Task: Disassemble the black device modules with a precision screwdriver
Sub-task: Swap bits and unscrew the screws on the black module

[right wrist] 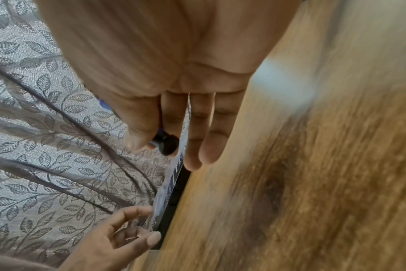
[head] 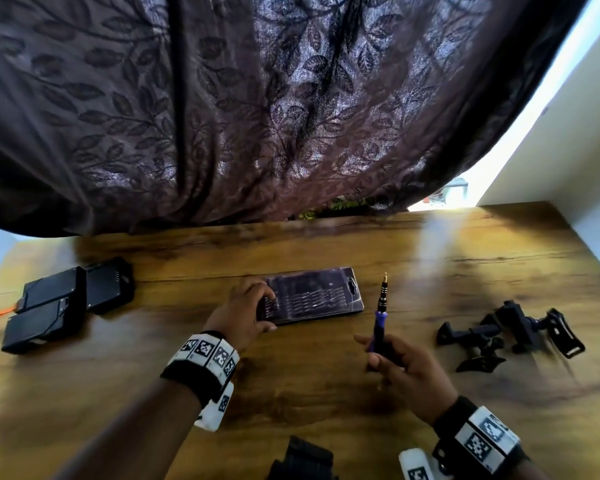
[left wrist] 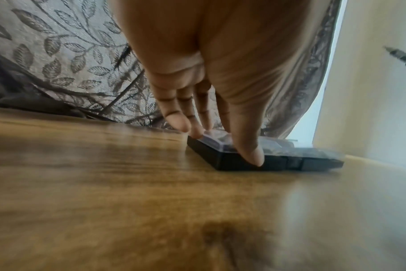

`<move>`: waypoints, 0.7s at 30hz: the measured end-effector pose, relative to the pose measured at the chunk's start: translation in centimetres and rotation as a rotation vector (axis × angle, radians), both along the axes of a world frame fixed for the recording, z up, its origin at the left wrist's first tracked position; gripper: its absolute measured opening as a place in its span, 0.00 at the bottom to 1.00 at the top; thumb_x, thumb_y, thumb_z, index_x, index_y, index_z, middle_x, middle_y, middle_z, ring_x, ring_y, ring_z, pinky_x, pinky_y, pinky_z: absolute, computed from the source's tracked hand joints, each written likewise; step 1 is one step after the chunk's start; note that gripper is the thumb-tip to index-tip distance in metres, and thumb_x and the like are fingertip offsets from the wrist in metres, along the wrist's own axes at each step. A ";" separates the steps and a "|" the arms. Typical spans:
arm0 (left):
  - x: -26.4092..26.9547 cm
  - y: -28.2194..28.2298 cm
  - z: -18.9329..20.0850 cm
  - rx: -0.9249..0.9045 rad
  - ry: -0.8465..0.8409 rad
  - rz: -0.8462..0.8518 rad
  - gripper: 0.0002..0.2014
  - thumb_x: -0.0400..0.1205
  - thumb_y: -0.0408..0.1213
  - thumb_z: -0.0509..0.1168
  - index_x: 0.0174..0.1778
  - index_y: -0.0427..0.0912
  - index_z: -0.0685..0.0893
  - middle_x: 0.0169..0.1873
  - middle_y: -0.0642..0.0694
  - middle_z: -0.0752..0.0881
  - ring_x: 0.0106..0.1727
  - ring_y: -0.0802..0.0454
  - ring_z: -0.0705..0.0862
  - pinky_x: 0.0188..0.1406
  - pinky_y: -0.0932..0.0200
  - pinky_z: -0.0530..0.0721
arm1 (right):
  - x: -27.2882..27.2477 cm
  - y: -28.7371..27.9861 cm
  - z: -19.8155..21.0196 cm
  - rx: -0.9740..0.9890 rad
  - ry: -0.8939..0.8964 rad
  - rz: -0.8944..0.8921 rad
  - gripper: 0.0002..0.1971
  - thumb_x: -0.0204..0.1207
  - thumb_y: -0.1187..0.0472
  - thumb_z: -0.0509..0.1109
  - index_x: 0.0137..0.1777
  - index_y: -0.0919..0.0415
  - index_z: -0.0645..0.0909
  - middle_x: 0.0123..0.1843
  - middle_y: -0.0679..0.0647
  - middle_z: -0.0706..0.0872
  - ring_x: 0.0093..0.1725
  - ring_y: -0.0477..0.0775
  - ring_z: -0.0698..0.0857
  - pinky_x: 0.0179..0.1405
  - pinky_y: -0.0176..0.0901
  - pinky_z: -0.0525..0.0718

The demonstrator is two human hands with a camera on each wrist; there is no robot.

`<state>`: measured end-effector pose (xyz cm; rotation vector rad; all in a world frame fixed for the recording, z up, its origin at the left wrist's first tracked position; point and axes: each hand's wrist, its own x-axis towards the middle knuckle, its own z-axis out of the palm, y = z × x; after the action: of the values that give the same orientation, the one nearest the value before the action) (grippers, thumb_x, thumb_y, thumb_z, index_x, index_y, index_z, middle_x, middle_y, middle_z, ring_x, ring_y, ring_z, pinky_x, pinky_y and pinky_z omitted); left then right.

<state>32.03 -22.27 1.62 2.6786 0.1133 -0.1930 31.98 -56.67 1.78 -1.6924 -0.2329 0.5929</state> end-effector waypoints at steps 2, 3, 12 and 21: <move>0.8 -0.5 -0.1 0.007 0.005 0.021 0.27 0.71 0.45 0.84 0.61 0.54 0.79 0.71 0.53 0.72 0.72 0.49 0.75 0.71 0.44 0.81 | 0.0 -0.2 0.2 -0.003 0.012 0.003 0.08 0.82 0.68 0.71 0.58 0.58 0.85 0.66 0.43 0.89 0.51 0.59 0.91 0.41 0.55 0.91; 1.3 -0.8 -0.2 0.004 -0.005 0.037 0.26 0.71 0.43 0.83 0.61 0.52 0.79 0.71 0.51 0.72 0.71 0.48 0.76 0.71 0.45 0.81 | 0.0 -0.3 0.3 -0.006 0.013 0.005 0.09 0.82 0.68 0.72 0.59 0.58 0.85 0.66 0.42 0.89 0.52 0.58 0.91 0.40 0.53 0.91; 7.4 -3.9 -0.3 0.097 -0.021 0.115 0.30 0.71 0.40 0.84 0.65 0.48 0.77 0.69 0.45 0.75 0.68 0.43 0.77 0.67 0.46 0.79 | 1.7 -1.1 1.7 -0.112 -0.090 0.076 0.13 0.81 0.57 0.74 0.64 0.47 0.86 0.58 0.47 0.92 0.52 0.53 0.92 0.40 0.53 0.91; -3.1 -4.7 6.1 -0.514 -0.029 0.094 0.38 0.68 0.54 0.84 0.74 0.60 0.77 0.62 0.59 0.87 0.54 0.62 0.87 0.56 0.56 0.88 | 1.3 3.4 1.8 -0.230 -0.232 0.337 0.07 0.81 0.57 0.75 0.49 0.41 0.88 0.44 0.47 0.92 0.39 0.46 0.89 0.42 0.48 0.89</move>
<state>28.98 -27.00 7.77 2.1582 0.1565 -0.1321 33.24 -53.26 3.56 -1.9634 -0.6466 0.6902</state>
